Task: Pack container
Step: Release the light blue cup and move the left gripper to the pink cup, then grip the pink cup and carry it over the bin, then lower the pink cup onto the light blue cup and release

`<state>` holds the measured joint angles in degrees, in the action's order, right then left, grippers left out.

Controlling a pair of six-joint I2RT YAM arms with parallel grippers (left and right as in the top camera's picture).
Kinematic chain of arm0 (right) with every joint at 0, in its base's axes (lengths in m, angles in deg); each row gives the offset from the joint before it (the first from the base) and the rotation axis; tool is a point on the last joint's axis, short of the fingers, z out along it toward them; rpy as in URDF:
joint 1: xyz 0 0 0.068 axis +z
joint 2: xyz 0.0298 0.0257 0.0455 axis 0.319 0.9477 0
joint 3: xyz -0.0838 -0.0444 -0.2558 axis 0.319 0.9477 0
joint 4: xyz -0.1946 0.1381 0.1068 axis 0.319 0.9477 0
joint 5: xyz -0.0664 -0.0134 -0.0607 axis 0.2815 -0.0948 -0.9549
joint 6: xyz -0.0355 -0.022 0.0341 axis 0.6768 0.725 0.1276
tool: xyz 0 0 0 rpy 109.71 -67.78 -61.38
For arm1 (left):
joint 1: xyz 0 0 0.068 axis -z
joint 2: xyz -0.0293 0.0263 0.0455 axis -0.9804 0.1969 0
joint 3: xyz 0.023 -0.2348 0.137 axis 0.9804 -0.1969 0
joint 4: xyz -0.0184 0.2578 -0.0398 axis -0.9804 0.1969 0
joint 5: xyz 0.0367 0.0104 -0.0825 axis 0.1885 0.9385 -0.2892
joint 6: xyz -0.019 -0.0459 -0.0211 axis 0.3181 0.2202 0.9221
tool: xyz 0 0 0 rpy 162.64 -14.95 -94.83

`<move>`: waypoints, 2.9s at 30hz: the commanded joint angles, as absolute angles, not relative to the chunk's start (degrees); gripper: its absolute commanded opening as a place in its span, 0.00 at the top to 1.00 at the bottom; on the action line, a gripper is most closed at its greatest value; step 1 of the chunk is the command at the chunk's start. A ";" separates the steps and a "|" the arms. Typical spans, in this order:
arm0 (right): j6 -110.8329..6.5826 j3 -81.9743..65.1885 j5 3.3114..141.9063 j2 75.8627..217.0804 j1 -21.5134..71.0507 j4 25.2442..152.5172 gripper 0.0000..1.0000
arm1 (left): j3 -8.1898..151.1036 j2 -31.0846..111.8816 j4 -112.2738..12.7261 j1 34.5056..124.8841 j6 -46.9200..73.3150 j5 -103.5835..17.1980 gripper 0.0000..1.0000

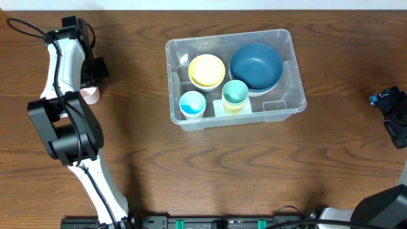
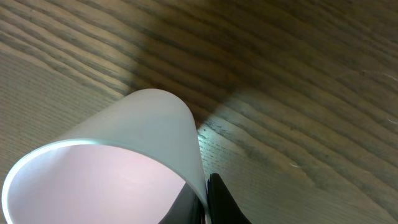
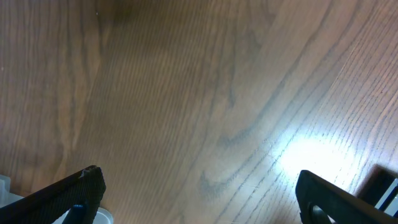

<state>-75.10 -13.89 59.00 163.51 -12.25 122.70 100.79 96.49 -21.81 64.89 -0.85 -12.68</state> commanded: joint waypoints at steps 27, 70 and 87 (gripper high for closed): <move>-75.67 -13.89 58.81 163.36 -12.51 122.73 0.01 | 102.89 62.53 -14.97 90.85 -2.51 -24.83 0.94; -75.67 -13.89 58.81 163.36 -12.51 122.75 0.01 | 97.86 76.80 -7.71 112.29 -19.82 -15.11 0.94; -75.69 -13.89 58.83 163.36 -12.51 122.75 0.01 | 97.64 78.55 -7.03 112.29 -19.82 -15.08 0.65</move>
<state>-75.10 -13.89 59.00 163.51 -12.25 122.70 97.97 78.00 -7.56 112.45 -19.53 -15.43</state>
